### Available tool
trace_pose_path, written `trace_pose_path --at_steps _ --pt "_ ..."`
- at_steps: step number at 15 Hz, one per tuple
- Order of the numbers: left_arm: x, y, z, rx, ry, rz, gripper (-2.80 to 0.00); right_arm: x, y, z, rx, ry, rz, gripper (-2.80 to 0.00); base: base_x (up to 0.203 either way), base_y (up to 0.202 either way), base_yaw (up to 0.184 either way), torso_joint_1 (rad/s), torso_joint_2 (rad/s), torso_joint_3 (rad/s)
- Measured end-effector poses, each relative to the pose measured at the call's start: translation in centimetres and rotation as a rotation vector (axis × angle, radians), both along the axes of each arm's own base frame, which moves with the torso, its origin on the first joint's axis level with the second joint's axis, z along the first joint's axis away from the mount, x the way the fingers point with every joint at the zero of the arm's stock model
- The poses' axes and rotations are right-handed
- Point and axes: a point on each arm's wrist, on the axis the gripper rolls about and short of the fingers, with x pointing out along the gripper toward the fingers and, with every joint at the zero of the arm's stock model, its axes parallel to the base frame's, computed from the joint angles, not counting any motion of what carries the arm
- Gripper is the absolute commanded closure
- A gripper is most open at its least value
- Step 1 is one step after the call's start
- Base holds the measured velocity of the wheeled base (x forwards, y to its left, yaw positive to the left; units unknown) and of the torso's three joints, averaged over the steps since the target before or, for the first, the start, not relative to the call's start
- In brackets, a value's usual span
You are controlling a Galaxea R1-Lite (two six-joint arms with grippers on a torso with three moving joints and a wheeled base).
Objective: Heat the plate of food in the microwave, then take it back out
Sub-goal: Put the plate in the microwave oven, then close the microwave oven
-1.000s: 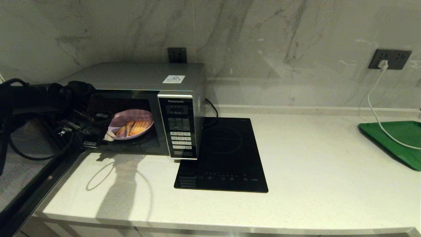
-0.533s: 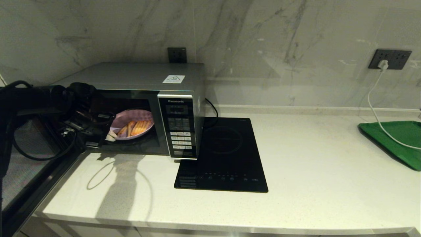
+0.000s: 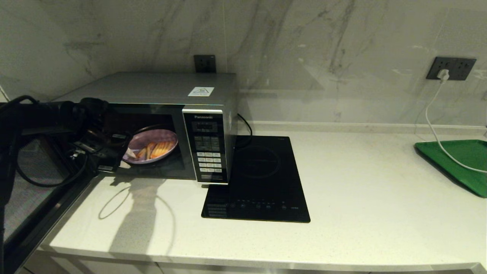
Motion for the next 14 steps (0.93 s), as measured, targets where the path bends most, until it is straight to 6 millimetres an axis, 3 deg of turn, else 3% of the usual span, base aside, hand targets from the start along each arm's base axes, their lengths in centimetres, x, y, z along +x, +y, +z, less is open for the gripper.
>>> trace_pose_path --at_steps 4,8,9,11,14 --pt "-0.5 -0.2 1.3 0.002 -0.031 -0.004 -2.80 0.0 0.0 0.0 0.000 0.000 0.000 0.00 0.000 0.000 0.000 0.000 0.00 0.000" --pt "-2.8 -1.4 4.2 -0.002 -0.021 -0.029 -2.80 0.0 0.0 0.0 0.000 0.000 0.000 0.00 0.000 0.000 0.000 0.000 0.00 0.000" --pt "-3.6 -1.6 4.7 -0.005 0.007 -0.032 0.00 0.0 0.0 0.0 0.000 0.000 -0.001 0.00 0.000 0.000 0.000 0.000 0.00 0.000" --pt "-5.4 -1.7 5.1 -0.014 0.083 -0.030 0.00 0.0 0.0 0.0 0.000 0.000 -0.001 0.00 0.000 0.000 0.000 0.000 0.00 0.000" --pt "-7.9 -1.8 4.1 -0.001 0.186 -0.072 0.00 0.0 0.0 0.0 0.000 0.000 0.000 0.00 0.000 0.000 0.000 0.000 0.00 0.000"
